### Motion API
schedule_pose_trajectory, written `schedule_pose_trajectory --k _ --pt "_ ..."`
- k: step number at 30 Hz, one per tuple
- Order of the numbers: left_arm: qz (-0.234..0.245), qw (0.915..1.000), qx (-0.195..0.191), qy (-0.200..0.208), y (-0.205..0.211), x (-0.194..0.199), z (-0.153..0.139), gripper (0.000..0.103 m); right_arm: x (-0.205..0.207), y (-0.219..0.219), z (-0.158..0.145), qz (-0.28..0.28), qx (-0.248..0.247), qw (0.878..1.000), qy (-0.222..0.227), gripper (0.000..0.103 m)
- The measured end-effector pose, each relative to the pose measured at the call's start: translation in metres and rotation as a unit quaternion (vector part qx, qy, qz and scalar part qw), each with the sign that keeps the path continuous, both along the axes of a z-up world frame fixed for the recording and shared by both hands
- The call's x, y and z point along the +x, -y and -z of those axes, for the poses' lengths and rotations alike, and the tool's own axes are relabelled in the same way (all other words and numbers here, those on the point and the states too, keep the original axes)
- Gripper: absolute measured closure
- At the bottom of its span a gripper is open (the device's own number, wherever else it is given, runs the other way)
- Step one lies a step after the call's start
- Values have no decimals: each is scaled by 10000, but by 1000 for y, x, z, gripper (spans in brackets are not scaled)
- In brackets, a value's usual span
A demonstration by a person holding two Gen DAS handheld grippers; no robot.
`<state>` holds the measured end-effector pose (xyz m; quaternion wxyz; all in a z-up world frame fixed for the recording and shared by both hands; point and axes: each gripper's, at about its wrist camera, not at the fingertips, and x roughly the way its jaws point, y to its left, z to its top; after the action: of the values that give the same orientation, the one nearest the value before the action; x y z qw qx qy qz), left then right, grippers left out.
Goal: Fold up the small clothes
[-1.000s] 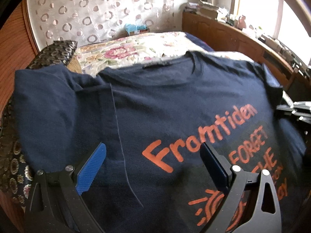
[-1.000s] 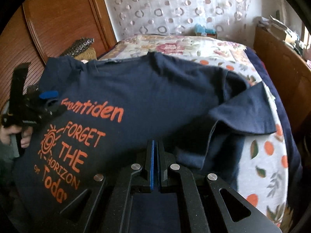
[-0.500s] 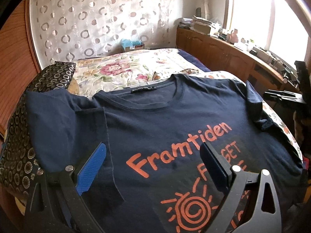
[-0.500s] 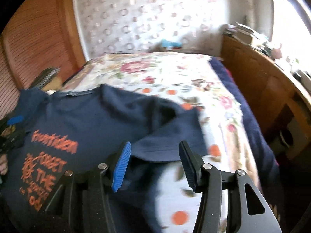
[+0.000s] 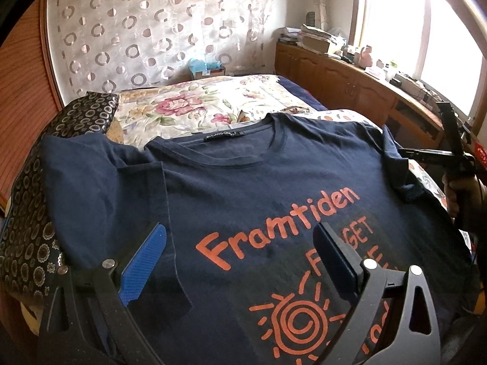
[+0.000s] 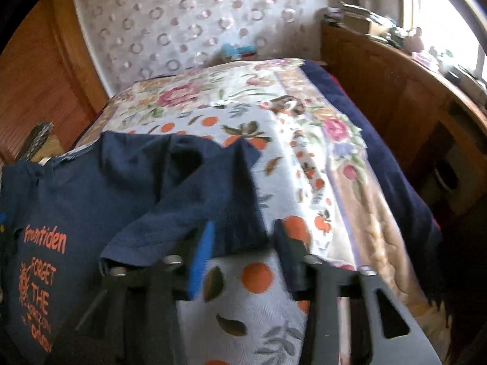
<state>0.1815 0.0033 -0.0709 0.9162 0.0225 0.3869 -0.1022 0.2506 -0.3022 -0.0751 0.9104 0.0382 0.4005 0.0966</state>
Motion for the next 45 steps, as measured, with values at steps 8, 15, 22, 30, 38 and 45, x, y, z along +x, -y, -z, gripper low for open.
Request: schedule_pose_trajectory --k 8,15,22,30,38,45 --pt "-84 9999 -51 24 -8 -5 -2 6 5 -42 -47 -1067 174 9927 532 99" --pt "-177 9997 -113 94 -16 -11 -6 6 15 -108 -82 -1903 121 9766 994 99" --pt "-255 9995 -151 103 -25 -14 -7 6 41 -130 -70 -2056 -69 9743 920 64" --pt "-274 9994 -138 140 -29 -12 -10 6 18 -96 -61 -1526 -158 9846 843 48" --pt "-245 9995 -155 140 -24 -11 -9 6 -23 -112 -17 -1764 -263 9837 236 59" --pt "-213 9995 -91 197 -19 -17 -13 6 -37 -131 12 -2062 -828 9750 -38 78"
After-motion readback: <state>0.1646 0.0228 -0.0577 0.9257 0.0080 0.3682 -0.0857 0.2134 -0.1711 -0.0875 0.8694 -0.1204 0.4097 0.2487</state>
